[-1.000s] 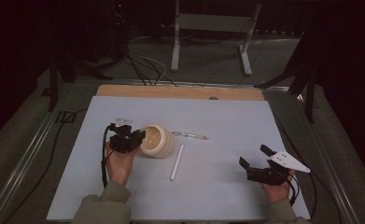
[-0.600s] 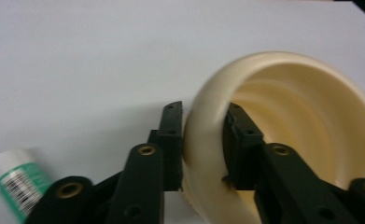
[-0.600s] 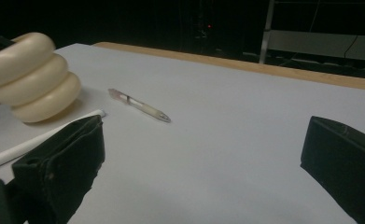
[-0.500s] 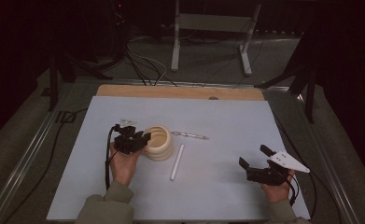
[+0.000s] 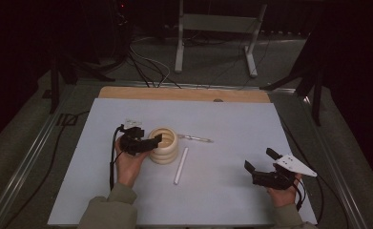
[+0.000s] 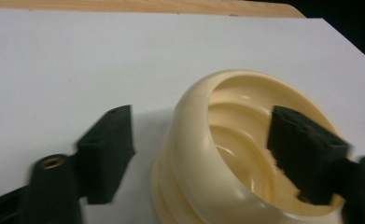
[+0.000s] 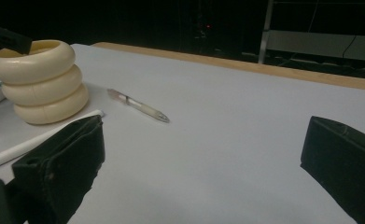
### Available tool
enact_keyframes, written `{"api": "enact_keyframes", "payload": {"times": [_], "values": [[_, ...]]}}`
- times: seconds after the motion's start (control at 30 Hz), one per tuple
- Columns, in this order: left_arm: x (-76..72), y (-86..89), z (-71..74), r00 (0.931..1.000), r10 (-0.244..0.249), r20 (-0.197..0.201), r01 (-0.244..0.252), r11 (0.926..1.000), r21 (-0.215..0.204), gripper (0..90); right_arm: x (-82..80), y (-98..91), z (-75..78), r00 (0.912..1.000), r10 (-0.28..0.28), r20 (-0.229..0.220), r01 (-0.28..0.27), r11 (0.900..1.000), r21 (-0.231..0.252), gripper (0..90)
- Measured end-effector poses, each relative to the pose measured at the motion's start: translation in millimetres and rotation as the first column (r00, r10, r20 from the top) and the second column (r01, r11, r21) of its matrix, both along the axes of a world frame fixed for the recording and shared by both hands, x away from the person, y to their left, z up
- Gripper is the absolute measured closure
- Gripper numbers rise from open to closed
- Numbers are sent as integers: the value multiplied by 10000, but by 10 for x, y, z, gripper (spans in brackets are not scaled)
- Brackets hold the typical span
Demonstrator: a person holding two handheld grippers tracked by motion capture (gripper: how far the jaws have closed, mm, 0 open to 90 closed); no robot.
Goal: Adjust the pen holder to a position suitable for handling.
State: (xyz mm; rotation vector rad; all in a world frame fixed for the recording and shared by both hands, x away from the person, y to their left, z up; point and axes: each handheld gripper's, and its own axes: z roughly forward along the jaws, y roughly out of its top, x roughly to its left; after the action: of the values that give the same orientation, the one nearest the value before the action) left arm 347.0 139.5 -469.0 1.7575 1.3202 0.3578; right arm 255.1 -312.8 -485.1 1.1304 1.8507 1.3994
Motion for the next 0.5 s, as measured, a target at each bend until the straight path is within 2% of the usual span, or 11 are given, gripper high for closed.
{"api": "enact_keyframes", "payload": {"times": [0.1,0.17,0.33,0.43,0.5], "values": [[-17,30,27,9995,-50,323,56,9998,-200,119,-1,4,0,10000,5,17,-5,10000,-8,0],[-20,48,42,9990,-114,435,124,9997,-218,6,-1,5,0,10000,3,20,-3,10000,-11,0],[-61,82,86,9947,-171,1011,193,9996,-207,0,-3,1,1,10000,-13,0,13,10000,21,0],[-78,101,119,9924,-324,1183,377,9984,-424,0,-4,2,2,10000,-17,8,17,10000,17,0],[-92,105,146,9909,-330,1305,380,9986,-362,0,-4,2,2,10000,-12,15,12,10000,4,0]]}}
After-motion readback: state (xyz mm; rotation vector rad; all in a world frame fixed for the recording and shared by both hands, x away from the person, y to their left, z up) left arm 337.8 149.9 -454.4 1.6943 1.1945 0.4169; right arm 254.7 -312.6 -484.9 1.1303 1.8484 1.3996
